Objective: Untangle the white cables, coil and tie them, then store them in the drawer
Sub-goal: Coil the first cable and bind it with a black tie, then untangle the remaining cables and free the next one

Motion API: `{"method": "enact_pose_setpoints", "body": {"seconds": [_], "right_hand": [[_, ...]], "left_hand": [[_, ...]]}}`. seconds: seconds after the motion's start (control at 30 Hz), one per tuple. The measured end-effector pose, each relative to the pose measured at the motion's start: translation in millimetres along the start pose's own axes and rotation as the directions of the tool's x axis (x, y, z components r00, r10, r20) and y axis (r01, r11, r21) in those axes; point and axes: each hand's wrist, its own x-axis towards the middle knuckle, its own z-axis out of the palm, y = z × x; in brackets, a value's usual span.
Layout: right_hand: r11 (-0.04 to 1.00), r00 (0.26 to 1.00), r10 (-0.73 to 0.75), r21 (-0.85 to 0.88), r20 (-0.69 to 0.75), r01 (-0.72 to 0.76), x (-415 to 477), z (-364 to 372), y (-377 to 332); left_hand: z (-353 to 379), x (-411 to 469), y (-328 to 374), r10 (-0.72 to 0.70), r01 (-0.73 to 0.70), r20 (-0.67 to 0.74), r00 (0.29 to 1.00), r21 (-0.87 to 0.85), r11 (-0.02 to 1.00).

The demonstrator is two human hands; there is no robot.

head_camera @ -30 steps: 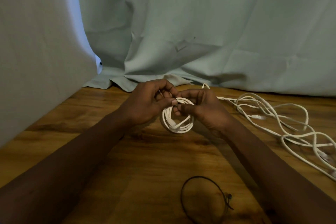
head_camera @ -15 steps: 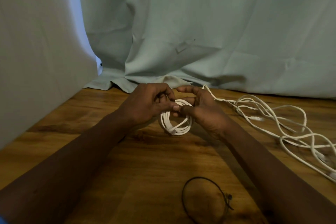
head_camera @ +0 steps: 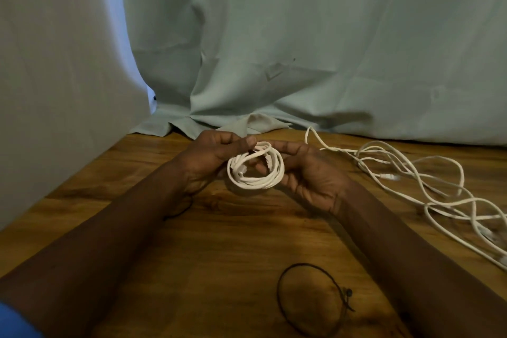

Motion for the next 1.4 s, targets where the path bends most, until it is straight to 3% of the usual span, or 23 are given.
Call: {"method": "enact_pose_setpoints", "body": {"seconds": [0.27, 0.57, 0.67, 0.77, 0.93, 1.03, 1.13, 1.3, 1.4], "right_hand": [[0.98, 0.965, -0.144, -0.163, -0.218, 0.109, 6.8, 0.8, 12.3], [0.961, 0.975, -0.119, -0.269, -0.189, 0.066, 1.8, -2.2, 4.2], [0.955, 0.974, -0.114, -0.292, -0.198, 0.052, 1.5, -7.3, 5.0], [0.96, 0.974, -0.079, -0.278, -0.213, 0.017, 2.8, -14.2, 2.0], [0.947, 0.977, -0.039, -0.32, -0.208, -0.03, 3.6, -15.0, 0.7], [0.901, 0.974, -0.108, -0.434, -0.198, 0.011, -3.2, -6.5, -1.8], [0.902, 0.94, -0.166, -0.432, -0.297, 0.022, -5.2, -3.8, -6.1], [0.93, 0.846, -0.203, -0.368, -0.494, 0.008, 8.0, -6.1, -7.7], [0.908, 0.791, -0.247, -0.42, -0.559, -0.014, 24.9, -6.4, -5.6]], "left_hand": [[14.8, 0.4, 1.2, -0.134, 0.14, 0.038, 0.99, -0.253, 0.957], [14.9, 6.2, 2.7, -0.165, 0.165, 0.036, 0.986, -0.422, 0.892], [16.1, 5.8, -0.1, -0.159, 0.149, -0.007, 0.987, -0.314, 0.938], [11.4, 10.1, -7.3, -0.087, 0.076, -0.109, 0.99, -0.101, 0.992], [5.8, 12.9, -14.5, 0.073, -0.036, -0.183, 0.98, 0.197, 0.98], [12.5, 12.0, -18.6, 0.195, -0.102, -0.191, 0.962, 0.408, 0.907], [25.4, 8.2, -17.9, 0.317, -0.139, -0.206, 0.926, 0.595, 0.791], [32.5, 4.6, -11.1, 0.506, -0.249, -0.151, 0.85, 0.731, 0.636], [36.0, 3.3, -14.4, 0.517, -0.284, -0.055, 0.854, 0.783, 0.553]]}}
